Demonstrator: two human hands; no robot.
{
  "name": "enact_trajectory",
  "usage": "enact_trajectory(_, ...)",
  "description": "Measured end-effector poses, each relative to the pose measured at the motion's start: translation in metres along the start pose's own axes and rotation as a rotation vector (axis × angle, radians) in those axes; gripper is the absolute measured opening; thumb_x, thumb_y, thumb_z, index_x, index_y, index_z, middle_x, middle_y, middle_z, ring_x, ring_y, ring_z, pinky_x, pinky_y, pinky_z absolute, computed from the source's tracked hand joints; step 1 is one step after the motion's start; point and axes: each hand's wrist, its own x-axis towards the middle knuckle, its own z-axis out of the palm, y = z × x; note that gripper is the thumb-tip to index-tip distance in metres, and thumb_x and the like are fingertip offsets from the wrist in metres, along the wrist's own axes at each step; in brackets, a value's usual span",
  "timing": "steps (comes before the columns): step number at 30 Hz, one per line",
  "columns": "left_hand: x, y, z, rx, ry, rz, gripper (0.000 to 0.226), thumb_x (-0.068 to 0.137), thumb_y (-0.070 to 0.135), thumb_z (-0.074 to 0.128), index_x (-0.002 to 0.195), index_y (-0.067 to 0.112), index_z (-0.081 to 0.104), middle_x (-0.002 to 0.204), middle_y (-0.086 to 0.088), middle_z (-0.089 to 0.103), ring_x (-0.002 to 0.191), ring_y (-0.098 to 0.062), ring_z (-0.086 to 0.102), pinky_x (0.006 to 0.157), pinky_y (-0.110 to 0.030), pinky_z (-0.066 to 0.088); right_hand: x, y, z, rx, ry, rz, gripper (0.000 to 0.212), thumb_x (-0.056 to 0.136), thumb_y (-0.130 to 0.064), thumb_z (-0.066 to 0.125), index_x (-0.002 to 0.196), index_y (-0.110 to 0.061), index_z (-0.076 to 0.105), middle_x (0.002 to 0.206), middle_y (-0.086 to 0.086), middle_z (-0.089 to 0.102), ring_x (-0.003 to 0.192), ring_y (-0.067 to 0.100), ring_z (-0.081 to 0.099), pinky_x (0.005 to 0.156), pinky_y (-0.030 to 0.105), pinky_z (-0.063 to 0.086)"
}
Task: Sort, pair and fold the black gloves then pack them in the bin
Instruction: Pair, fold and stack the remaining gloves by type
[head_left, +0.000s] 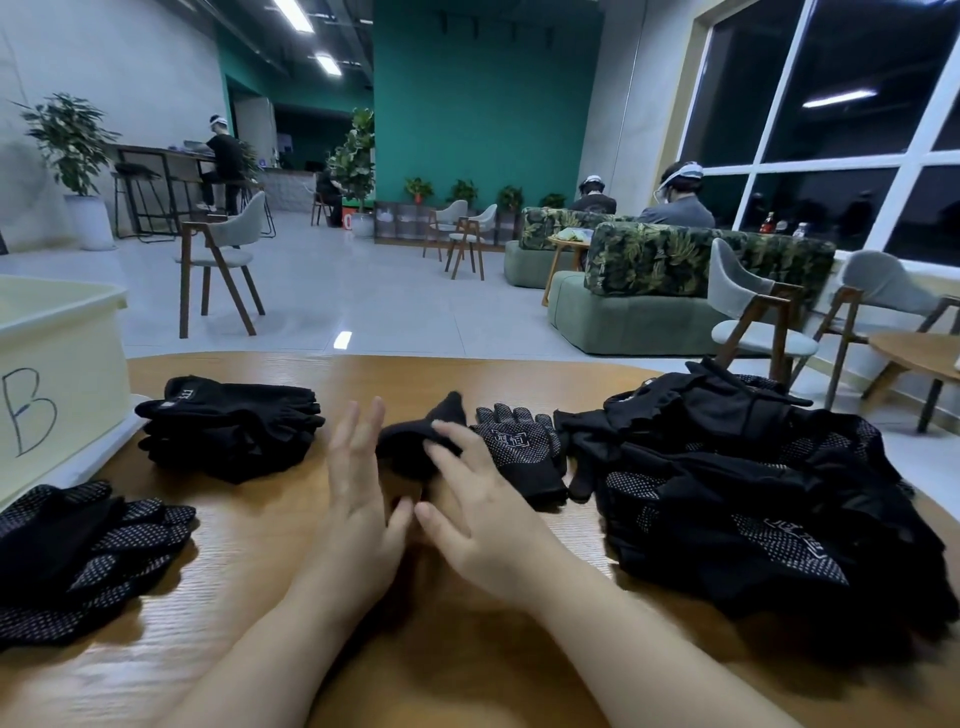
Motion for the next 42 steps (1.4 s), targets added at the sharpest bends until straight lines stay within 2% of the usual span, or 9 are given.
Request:
enact_trajectory(5,0.002,-0.011,-0.010,0.046,-0.075,-0.072,0.052,0.080,-0.010,0.059,0.121,0.021,0.049,0.130,0.003,0.040,0.127,-0.011,0.037,0.108,-0.046,0.036,-0.009,0.010,-0.006,0.153,-0.017,0.043,0.043,0.088,-0.042,0.042,0.111,-0.012,0.063,0.128,-0.007,0.048,0.117,-0.002,0.045,0.101,0.012,0.031)
enact_trajectory(9,-0.001,-0.009,-0.017,0.119,-0.185,-0.132,0.029,0.084,-0.004,0.058,0.101,0.020,0.055,0.119,0.003,0.049,0.107,-0.010,0.047,0.101,-0.032,0.041,-0.002,0.025,-0.028,0.061,0.331,0.177,0.032,0.087,-0.039,0.045,0.078,-0.012,0.061,0.099,-0.003,0.057,0.089,0.003,0.053,0.081,0.021,0.041)
enact_trajectory(12,-0.005,-0.008,-0.024,0.166,-0.224,-0.173,0.022,0.086,0.001,0.055,0.095,0.021,0.053,0.124,0.008,0.045,0.092,-0.007,0.042,0.086,-0.017,0.034,0.003,0.045,-0.058,-0.265,0.612,0.391,0.020,0.086,-0.025,0.052,0.089,-0.012,0.065,0.107,0.008,0.055,0.103,0.027,0.048,0.088,0.035,0.039)
enact_trajectory(17,-0.016,-0.010,-0.033,0.165,-0.316,-0.250,0.022,0.086,0.008,0.054,0.092,0.027,0.046,0.131,0.015,0.029,0.118,0.007,0.034,0.086,-0.008,0.029,0.000,0.068,-0.100,-0.529,0.412,0.840,0.034,0.088,-0.024,0.050,0.121,-0.028,0.059,0.143,0.013,0.029,0.132,0.030,0.018,0.108,0.042,0.021)
enact_trajectory(21,-0.015,-0.005,-0.033,0.168,-0.409,-0.290,0.022,0.070,0.021,0.048,0.091,0.028,0.045,0.134,0.016,0.029,0.143,-0.007,0.007,0.112,-0.032,0.019,-0.001,0.081,-0.115,-0.525,0.318,1.006,0.040,0.090,-0.029,0.045,0.128,-0.036,0.053,0.141,0.015,0.033,0.128,0.032,0.022,0.108,0.042,0.020)
enact_trajectory(24,-0.016,0.000,-0.034,0.088,-0.421,-0.229,0.042,0.061,0.024,0.039,0.102,0.035,0.043,0.134,0.030,0.027,0.133,0.018,-0.003,0.115,-0.027,0.008,0.000,0.088,-0.121,-0.516,0.259,1.077,0.043,0.093,-0.035,0.042,0.136,-0.038,0.046,0.143,0.013,0.035,0.130,0.031,0.024,0.107,0.042,0.020)
enact_trajectory(27,-0.017,0.003,-0.032,0.072,-0.437,-0.180,0.048,0.073,0.029,0.032,0.116,0.047,0.041,0.127,0.043,0.022,0.119,0.034,-0.002,0.111,-0.016,0.000,0.003,0.093,-0.124,-0.526,0.235,1.066,0.044,0.095,-0.034,0.038,0.137,-0.025,0.046,0.145,0.007,0.038,0.132,0.028,0.026,0.104,0.043,0.023)
enact_trajectory(31,-0.016,-0.002,-0.028,0.165,-0.379,-0.170,0.030,0.101,0.035,0.031,0.124,0.048,0.044,0.131,0.031,0.040,0.133,0.009,0.026,0.115,-0.023,0.011,0.003,0.096,-0.124,-0.540,0.298,0.966,0.042,0.096,-0.028,0.037,0.135,-0.015,0.048,0.147,0.003,0.037,0.133,0.026,0.029,0.102,0.043,0.026)
enact_trajectory(42,-0.013,-0.003,-0.025,0.442,-0.426,-0.150,0.054,0.080,0.042,0.024,0.129,0.057,0.038,0.105,0.023,0.041,0.110,0.002,0.029,0.096,-0.021,0.017,0.011,0.054,-0.108,-0.253,0.553,0.124,0.039,0.088,0.001,0.059,0.127,-0.001,0.056,0.132,0.004,0.050,0.125,0.011,0.043,0.104,0.007,0.023)
